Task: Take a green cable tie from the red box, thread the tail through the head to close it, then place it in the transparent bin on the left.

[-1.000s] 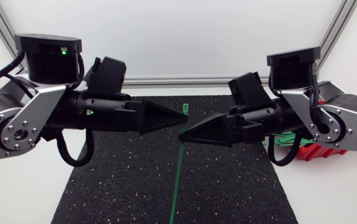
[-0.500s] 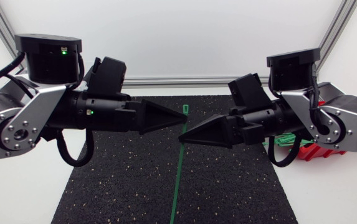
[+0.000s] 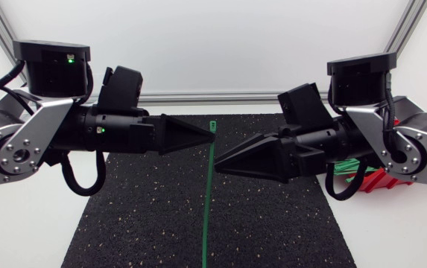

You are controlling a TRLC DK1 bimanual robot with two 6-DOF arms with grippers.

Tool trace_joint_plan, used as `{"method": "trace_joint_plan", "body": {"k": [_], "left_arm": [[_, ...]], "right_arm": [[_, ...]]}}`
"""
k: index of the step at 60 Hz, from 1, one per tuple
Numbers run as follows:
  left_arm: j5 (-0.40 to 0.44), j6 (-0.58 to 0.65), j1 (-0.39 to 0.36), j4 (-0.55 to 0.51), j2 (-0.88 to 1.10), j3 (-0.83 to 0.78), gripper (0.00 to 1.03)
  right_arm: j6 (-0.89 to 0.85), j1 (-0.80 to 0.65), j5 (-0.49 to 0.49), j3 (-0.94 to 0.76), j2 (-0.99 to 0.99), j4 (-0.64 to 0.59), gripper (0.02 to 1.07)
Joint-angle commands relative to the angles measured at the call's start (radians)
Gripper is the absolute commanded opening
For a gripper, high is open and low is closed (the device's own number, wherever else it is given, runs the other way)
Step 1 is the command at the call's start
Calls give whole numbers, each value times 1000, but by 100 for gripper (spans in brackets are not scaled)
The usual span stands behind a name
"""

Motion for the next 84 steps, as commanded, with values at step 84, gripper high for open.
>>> {"method": "trace_joint_plan", "body": {"k": [84], "left_arm": [[300,140,235,-134,96,119,4]], "right_arm": [[-961,29,789,225,91,-911,103]]}}
